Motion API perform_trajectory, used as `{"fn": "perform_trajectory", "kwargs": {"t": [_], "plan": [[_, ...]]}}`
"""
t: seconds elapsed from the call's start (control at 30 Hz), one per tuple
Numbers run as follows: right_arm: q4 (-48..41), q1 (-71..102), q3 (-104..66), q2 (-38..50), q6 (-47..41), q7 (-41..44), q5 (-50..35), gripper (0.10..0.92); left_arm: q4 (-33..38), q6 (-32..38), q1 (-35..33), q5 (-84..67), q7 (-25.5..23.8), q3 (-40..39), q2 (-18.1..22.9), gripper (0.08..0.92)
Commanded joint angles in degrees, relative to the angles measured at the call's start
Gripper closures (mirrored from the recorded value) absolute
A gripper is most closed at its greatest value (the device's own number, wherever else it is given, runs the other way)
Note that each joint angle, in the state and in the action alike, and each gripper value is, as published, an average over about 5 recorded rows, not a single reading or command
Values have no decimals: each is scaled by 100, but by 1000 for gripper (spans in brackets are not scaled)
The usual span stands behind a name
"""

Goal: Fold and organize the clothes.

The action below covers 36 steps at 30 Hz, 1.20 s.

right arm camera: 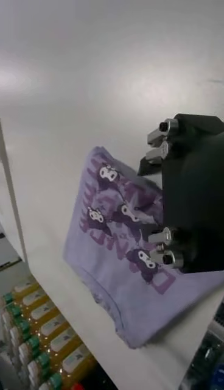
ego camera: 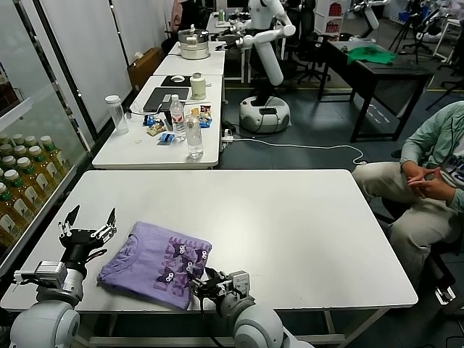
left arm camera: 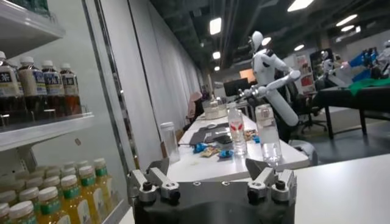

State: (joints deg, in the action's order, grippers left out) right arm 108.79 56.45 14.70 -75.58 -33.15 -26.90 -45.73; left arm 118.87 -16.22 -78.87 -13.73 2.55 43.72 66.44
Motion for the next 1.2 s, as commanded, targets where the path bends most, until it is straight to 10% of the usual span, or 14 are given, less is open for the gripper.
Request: {"fn": "perform_trajectory", "kwargs": {"t": [0.03, 0.5, 0.93, 1.2], "plan": [[-317, -128, 171, -239, 19, -336, -327, 534, -77, 81, -8, 152, -2, 9, -21, 177], [484, -441, -898, 647, 15, 605, 475, 906, -200, 226, -37, 153, 6, 21, -33, 177], [307, 201, -2452, 1760, -19, 1952, 822, 912, -441, 432, 47, 265, -31, -148, 74, 177], [857, 649, -2917, 1668, -4, 1688, 862, 770, -544, 688, -3, 357, -96, -111, 54, 177]]}}
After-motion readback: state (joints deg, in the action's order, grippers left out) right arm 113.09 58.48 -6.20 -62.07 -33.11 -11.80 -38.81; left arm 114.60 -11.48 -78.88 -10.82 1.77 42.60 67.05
